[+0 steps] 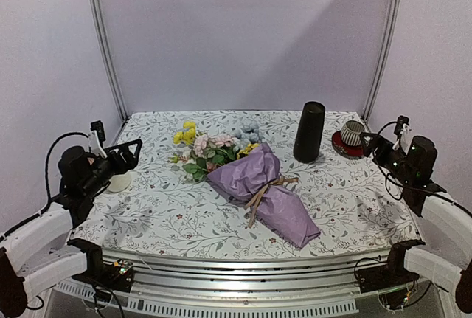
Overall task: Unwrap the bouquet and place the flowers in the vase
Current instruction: Adjust the folded bouquet at the center of the board.
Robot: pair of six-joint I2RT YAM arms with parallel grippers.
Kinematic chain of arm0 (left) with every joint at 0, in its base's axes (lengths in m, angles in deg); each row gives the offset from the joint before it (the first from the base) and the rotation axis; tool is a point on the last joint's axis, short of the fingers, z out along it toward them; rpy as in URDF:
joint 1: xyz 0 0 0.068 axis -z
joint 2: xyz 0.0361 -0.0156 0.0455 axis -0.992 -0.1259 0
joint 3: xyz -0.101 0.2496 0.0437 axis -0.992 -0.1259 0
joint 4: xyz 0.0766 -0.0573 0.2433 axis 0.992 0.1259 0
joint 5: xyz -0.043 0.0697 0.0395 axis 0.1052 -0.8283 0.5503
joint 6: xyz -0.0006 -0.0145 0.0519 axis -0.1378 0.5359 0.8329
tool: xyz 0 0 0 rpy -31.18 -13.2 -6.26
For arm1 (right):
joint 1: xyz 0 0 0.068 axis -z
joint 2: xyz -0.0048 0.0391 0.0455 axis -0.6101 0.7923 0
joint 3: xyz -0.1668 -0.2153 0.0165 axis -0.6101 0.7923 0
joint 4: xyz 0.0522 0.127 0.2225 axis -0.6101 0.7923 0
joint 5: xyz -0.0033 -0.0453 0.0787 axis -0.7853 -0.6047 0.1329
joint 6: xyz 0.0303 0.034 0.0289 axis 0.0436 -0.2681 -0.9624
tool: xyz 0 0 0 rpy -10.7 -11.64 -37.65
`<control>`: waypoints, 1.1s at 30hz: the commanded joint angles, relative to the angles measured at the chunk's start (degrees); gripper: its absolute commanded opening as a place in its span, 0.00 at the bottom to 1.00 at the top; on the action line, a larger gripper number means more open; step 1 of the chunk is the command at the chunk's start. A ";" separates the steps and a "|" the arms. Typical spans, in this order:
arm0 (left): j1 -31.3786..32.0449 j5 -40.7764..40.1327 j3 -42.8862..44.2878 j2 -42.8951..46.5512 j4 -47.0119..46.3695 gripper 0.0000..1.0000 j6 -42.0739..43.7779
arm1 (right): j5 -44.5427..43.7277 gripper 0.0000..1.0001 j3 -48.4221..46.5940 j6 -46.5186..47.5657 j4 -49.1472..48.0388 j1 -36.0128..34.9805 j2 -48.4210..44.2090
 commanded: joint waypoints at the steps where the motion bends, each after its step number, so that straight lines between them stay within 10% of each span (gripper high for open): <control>1: 0.18 8.35 1.67 2.14 2.72 0.98 -6.68 | 9.29 0.99 -1.35 -3.46 2.83 -0.01 2.78; 8: 0.16 13.21 5.29 0.35 7.94 0.98 -6.39 | 24.90 0.99 -4.07 -1.89 4.53 -1.57 8.29; 20: 1.34 24.22 -0.55 -4.28 -0.49 0.98 -13.08 | 24.24 1.00 -1.82 -0.03 9.49 -10.40 9.15; 33: 31.80 2.85 -7.38 -13.80 -13.85 0.98 -23.40 | 17.51 1.00 0.87 -2.00 14.17 -26.37 14.64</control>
